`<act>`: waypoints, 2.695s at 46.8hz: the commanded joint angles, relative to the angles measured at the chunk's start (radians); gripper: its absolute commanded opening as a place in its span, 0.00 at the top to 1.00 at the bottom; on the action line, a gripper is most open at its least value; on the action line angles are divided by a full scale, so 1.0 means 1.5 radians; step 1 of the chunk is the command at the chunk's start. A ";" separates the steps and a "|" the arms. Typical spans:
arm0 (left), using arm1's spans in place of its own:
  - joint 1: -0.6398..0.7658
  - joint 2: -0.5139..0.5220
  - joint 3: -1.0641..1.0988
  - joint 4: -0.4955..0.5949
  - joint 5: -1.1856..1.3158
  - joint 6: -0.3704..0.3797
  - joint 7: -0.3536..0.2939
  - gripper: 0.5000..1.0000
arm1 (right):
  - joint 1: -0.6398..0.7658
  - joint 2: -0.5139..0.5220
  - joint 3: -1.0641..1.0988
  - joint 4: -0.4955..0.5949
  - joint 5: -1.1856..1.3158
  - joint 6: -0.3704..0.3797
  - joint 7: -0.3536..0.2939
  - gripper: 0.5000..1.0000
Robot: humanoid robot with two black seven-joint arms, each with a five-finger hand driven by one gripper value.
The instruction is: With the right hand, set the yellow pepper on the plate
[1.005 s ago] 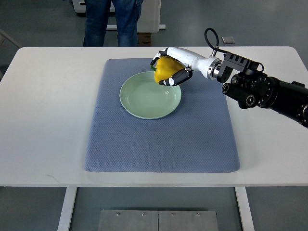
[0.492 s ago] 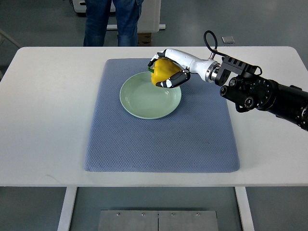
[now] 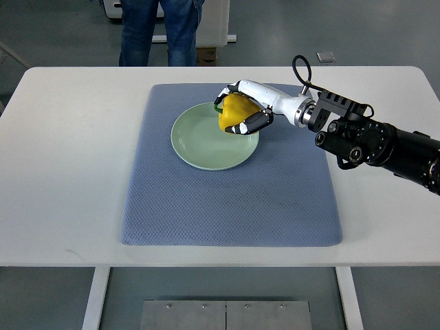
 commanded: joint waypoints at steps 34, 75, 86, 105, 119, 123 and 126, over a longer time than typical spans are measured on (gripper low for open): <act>0.000 0.000 0.000 0.000 0.000 0.000 0.000 0.00 | -0.009 0.000 0.037 0.001 0.001 0.000 0.000 0.00; 0.000 0.000 0.000 0.000 0.000 0.000 0.000 0.00 | -0.088 0.000 0.376 -0.047 0.002 -0.007 0.000 0.00; 0.000 0.000 0.000 0.000 0.000 0.000 0.000 0.00 | -0.142 0.000 0.517 -0.047 0.034 -0.005 0.000 0.00; 0.000 0.000 0.000 0.000 0.000 0.000 0.000 0.00 | -0.191 -0.066 0.615 -0.057 0.230 0.006 -0.048 0.00; 0.000 0.000 0.000 0.000 0.000 0.000 0.000 0.00 | -0.251 -0.072 0.734 -0.088 0.286 0.011 -0.065 0.00; 0.000 0.000 0.000 0.000 0.000 0.000 0.000 0.00 | -0.256 -0.072 0.763 -0.089 0.287 0.012 -0.101 0.00; 0.000 0.000 0.000 0.000 0.000 0.000 0.000 0.00 | -0.256 -0.071 0.782 -0.089 0.288 0.014 -0.135 0.00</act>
